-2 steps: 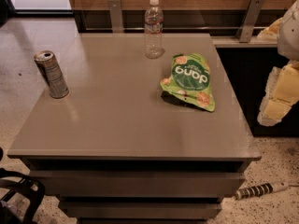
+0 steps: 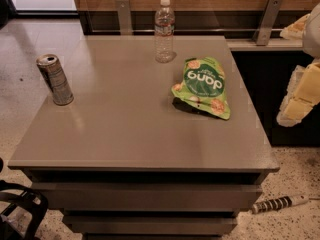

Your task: Move water bottle near redbull can

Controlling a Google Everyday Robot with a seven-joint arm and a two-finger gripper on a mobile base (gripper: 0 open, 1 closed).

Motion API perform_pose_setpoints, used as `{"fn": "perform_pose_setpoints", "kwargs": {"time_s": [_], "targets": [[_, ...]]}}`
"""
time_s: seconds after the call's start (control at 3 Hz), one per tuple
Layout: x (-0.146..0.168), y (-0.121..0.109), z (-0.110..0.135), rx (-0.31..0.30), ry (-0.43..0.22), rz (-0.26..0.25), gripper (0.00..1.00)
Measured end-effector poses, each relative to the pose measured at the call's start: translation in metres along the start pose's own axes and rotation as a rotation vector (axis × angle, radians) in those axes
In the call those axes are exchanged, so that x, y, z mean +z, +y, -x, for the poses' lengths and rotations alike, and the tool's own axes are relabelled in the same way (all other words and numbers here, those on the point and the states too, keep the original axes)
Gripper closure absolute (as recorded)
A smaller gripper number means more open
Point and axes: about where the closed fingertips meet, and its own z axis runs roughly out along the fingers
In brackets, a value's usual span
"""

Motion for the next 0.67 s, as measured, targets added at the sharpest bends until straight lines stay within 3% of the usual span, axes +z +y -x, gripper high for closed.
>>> {"fn": "perform_pose_setpoints", "kwargs": {"time_s": [0.33, 0.67], "targets": [[0.01, -0.022, -0.014, 0.053, -0.095, -0.043, 0.0], [0.02, -0.055, -0.021, 0.119, -0.255, -0.141, 0.0]]}}
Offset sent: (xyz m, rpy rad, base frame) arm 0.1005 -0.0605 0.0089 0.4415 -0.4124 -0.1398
